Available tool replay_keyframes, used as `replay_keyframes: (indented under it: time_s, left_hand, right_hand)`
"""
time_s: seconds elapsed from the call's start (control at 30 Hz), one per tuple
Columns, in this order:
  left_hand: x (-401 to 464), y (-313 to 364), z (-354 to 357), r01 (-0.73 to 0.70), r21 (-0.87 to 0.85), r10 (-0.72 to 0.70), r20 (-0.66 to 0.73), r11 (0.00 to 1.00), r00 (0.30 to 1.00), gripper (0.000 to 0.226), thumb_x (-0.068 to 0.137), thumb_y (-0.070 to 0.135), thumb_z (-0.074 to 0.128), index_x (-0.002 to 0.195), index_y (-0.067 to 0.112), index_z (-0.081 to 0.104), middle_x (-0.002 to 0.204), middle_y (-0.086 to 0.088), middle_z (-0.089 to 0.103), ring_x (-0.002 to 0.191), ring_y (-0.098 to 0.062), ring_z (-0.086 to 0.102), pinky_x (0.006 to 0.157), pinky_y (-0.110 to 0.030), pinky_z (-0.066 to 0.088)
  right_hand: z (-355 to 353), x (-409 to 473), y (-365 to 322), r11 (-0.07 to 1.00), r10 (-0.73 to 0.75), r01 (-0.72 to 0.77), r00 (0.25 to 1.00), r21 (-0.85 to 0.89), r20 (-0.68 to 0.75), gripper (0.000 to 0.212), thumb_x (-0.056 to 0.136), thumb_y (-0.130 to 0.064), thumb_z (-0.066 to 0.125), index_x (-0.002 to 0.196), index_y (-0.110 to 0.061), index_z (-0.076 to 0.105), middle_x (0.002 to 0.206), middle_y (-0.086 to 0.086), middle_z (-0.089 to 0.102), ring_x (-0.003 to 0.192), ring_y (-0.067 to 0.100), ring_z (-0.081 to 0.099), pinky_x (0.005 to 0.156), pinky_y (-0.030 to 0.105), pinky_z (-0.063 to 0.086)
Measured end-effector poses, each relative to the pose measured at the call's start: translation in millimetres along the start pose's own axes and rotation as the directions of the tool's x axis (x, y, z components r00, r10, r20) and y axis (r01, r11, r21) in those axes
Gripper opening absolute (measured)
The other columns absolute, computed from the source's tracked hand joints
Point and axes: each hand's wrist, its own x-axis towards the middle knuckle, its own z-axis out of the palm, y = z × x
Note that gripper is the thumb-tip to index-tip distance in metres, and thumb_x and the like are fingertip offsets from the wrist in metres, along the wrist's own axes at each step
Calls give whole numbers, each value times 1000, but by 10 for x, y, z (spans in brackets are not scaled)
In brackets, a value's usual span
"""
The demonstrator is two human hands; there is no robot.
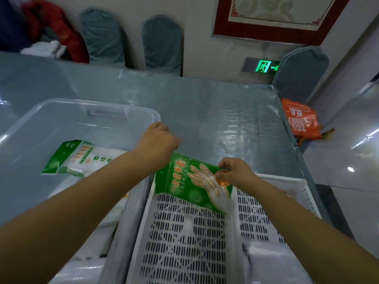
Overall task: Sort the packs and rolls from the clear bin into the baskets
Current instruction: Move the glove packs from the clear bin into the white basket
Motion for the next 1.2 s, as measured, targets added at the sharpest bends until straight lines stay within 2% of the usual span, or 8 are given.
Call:
replay_keyframes:
  time_s: [0.1,0.2,0.37,0.63,0.8,0.93,1.1,1.2]
  left_hand:
    - [-13,-22,-4,40,-59,-45,-85,997,995,29,73,15,58,100,22,67,102,-6,67,114,-26,47,97,-32,19]
    - [-25,-33,-20,122,-179,-153,-174,976,973,24,76,15,57,96,21,69,98,-5,68,113,-26,48,98,-33,19]
    - [-54,-44,-54,163,-313,-249,-260,936,933,19,80,13,56,92,16,70,95,-7,70,107,-28,51,94,-35,26]
    - [-509,-572,-138,177,-431,-334,-323,885,886,17,82,15,61,98,21,65,102,-2,67,96,-22,57,79,-32,38]
    - [-1100,-1318,218,411,-310,-405,87,857,910,27,78,15,66,104,21,64,104,-5,63,96,-24,53,84,-35,40]
    - [-1446,-1776,538,339,30,-327,356,940,876,49,77,19,61,125,24,51,128,-3,53,117,-25,48,93,-35,42]
    - [-1527,-1950,841,154,182,-202,282,971,938,71,74,25,65,137,21,34,144,-1,39,128,-23,40,103,-35,31]
    - [-1519,-1928,905,58,163,-80,130,985,988,60,75,22,67,131,16,46,135,-8,52,119,-28,51,100,-40,38]
  right_hand:
    - [89,179,57,975,-17,-1,997,-224,-78,10,71,-10,68,76,-17,62,73,3,64,66,18,60,58,29,49]
    - [150,284,142,870,-113,24,982,-493,-151,8,74,-22,63,82,-22,65,76,2,64,73,22,58,56,26,37]
    - [201,372,235,648,-334,163,939,-744,-85,13,73,-27,63,81,-19,70,81,4,65,83,26,52,66,31,28]
    - [228,323,156,750,-284,107,943,-653,-172,27,76,-20,63,103,-22,66,103,-1,65,100,22,49,77,33,25]
    - [318,186,-261,769,-476,260,842,-584,-253,19,71,-10,75,89,-10,71,94,12,69,95,36,56,79,42,41]
    - [493,109,-681,748,-584,365,759,-555,-288,11,73,-2,70,83,-7,71,87,11,70,88,35,57,80,38,40]
    - [728,-36,-1034,744,-632,426,698,-515,-336,10,74,1,69,78,-8,69,80,9,69,83,29,54,75,26,32]
    - [819,-119,-1140,745,-633,418,689,-519,-353,10,75,-1,69,79,-10,69,81,6,68,84,20,51,74,21,30]
